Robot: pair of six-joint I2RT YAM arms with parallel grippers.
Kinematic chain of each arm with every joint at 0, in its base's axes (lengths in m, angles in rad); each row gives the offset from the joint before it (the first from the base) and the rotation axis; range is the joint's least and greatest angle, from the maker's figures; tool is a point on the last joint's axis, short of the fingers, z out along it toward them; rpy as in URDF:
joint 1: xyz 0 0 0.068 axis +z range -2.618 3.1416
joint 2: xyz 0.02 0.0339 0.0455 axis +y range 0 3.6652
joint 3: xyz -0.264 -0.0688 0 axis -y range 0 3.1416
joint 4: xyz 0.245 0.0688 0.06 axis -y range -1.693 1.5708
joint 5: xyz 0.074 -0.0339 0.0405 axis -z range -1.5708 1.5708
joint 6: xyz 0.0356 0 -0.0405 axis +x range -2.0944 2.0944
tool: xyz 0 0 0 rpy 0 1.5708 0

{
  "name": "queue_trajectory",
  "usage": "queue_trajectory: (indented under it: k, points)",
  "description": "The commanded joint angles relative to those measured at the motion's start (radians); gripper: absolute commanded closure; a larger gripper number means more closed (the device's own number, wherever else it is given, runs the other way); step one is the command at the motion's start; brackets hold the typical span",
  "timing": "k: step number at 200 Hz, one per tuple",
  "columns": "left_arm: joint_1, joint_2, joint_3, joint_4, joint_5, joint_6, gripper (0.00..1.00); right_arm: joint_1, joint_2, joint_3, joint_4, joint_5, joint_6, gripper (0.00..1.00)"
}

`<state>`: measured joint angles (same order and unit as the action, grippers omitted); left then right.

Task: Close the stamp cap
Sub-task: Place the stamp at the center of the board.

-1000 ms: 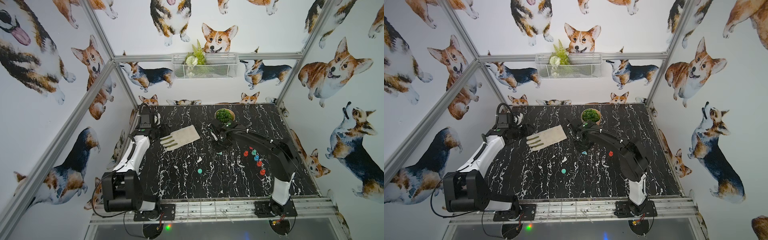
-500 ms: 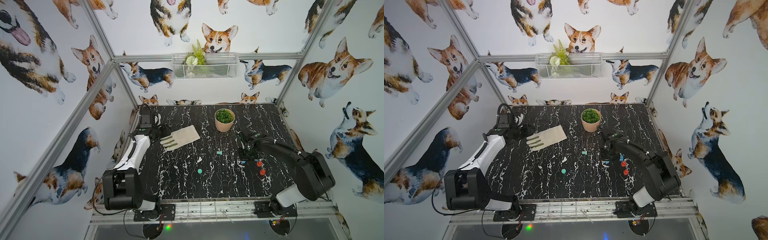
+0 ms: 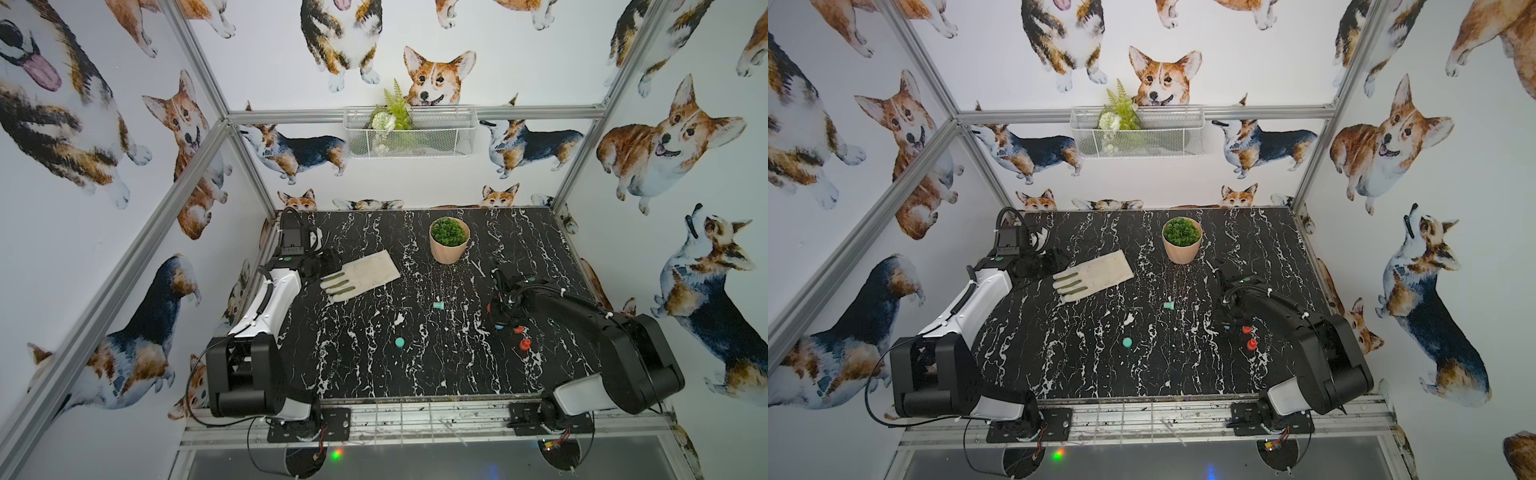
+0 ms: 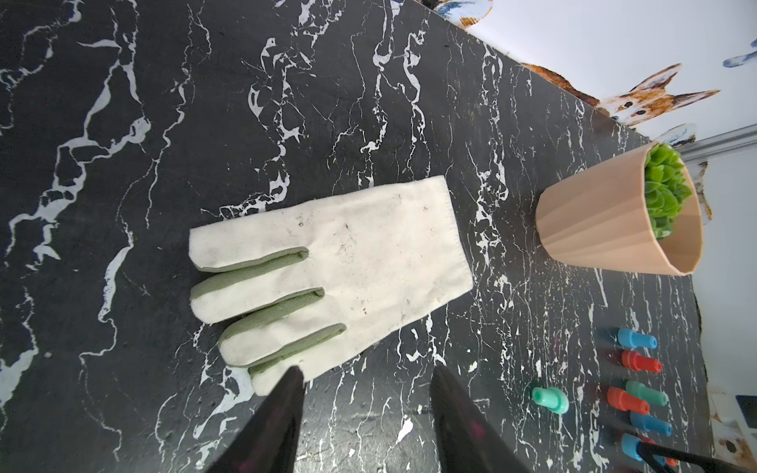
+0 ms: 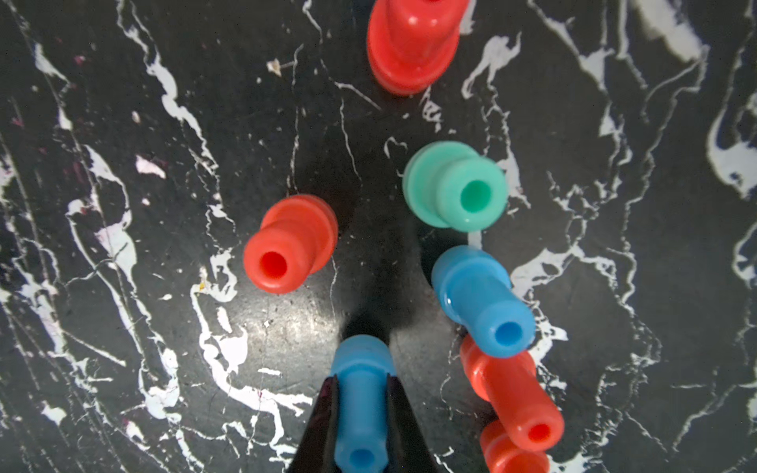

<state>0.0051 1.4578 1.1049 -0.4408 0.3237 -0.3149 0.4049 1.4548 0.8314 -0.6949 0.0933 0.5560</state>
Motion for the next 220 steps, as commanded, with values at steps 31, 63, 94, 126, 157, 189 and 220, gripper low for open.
queue_trajectory:
  k: [31, 63, 94, 126, 157, 189, 220]
  points:
    - [0.002, 0.001, 0.008, 0.017, 0.009, 0.004, 0.47, -0.001, 0.038, 0.004, 0.072, -0.016, 0.003, 0.92]
    - [0.002, -0.002, 0.008, 0.017, 0.008, 0.006, 0.47, -0.001, 0.045, 0.002, 0.078, -0.025, -0.001, 0.91]
    - [0.001, -0.002, 0.009, 0.017, 0.008, 0.006, 0.47, -0.001, 0.047, 0.000, 0.080, -0.035, -0.006, 0.90]
    - [0.001, -0.001, 0.009, 0.017, 0.009, 0.007, 0.47, -0.001, 0.058, 0.000, 0.079, -0.032, -0.008, 0.83]
    - [0.001, -0.001, 0.008, 0.017, 0.009, 0.006, 0.47, -0.001, 0.061, 0.003, 0.077, -0.037, -0.008, 0.71]
    - [0.001, 0.002, 0.010, 0.017, 0.011, 0.005, 0.47, -0.001, 0.059, 0.009, 0.071, -0.033, -0.012, 0.63]
    - [0.001, 0.004, 0.010, 0.017, 0.013, 0.004, 0.47, -0.001, 0.056, 0.014, 0.061, -0.028, -0.015, 0.58]
